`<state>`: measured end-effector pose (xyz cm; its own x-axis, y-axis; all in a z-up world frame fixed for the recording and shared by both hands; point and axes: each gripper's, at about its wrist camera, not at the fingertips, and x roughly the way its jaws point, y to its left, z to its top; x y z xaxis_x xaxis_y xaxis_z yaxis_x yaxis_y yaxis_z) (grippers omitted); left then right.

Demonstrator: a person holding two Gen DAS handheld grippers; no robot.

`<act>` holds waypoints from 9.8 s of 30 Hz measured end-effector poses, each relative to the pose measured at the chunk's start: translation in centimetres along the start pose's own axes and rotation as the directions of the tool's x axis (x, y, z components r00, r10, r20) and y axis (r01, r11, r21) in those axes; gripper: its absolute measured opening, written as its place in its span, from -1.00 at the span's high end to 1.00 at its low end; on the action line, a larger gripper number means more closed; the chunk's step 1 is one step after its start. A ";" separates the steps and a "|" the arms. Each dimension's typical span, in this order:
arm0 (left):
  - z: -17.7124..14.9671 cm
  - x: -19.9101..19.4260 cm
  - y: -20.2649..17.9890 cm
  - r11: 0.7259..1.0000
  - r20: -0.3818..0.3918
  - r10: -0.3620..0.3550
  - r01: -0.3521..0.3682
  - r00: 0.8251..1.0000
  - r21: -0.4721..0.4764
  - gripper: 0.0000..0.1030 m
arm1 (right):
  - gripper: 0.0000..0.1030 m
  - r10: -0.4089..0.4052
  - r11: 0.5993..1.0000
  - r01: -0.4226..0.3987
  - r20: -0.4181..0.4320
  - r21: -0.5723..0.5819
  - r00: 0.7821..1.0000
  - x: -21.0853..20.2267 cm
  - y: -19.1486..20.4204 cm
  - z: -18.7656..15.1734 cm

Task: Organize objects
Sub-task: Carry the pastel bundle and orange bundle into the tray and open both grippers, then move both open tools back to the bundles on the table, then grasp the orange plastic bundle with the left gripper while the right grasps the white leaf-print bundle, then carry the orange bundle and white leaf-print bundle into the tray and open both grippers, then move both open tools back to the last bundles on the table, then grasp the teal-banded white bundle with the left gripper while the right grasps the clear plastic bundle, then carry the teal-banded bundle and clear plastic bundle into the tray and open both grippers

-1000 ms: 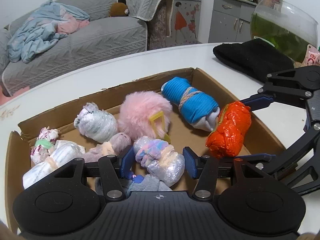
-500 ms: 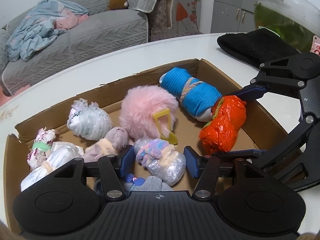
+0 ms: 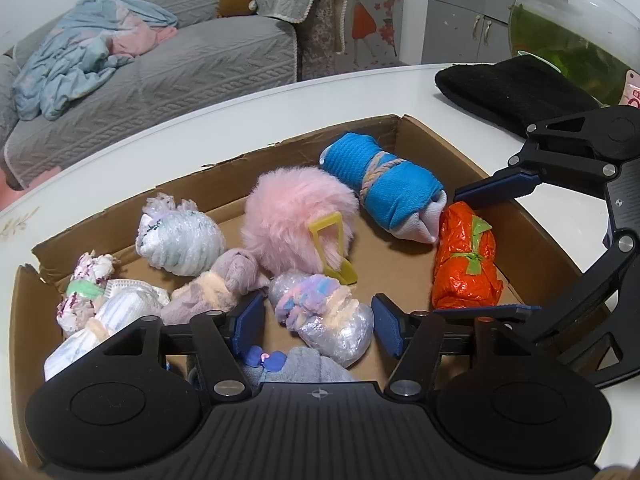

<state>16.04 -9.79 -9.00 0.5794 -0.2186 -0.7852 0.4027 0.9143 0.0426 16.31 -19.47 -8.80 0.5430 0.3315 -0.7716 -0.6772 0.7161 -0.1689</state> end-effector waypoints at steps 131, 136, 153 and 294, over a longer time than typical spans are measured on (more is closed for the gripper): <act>-1.7 -6.3 -4.1 0.983 0.100 -0.179 0.181 0.979 -0.013 0.23 | -0.26 0.001 0.977 -0.048 0.225 0.206 0.974 -7.0 1.3 -4.0; -2.5 -4.3 -3.7 0.983 0.053 -0.180 0.181 0.982 -0.013 0.23 | -0.27 0.004 0.978 -0.049 0.214 0.204 0.977 -6.6 1.1 -4.3; -3.5 -3.1 -1.0 0.998 -0.017 -0.063 0.064 0.998 0.029 0.23 | -0.27 0.045 0.986 -0.063 0.118 0.153 0.992 -2.9 1.9 -3.2; -6.4 -16.0 -2.0 0.999 0.217 -0.034 0.032 0.976 0.013 0.29 | 0.33 0.031 0.978 -0.082 0.253 0.193 0.967 -13.1 1.2 -4.3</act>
<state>1.41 -5.91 -0.45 0.7055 -0.3183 -0.6332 0.4303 0.9023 0.0259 6.29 -25.61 -1.50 0.6295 0.4984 -0.5961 -0.6110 0.7915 0.0165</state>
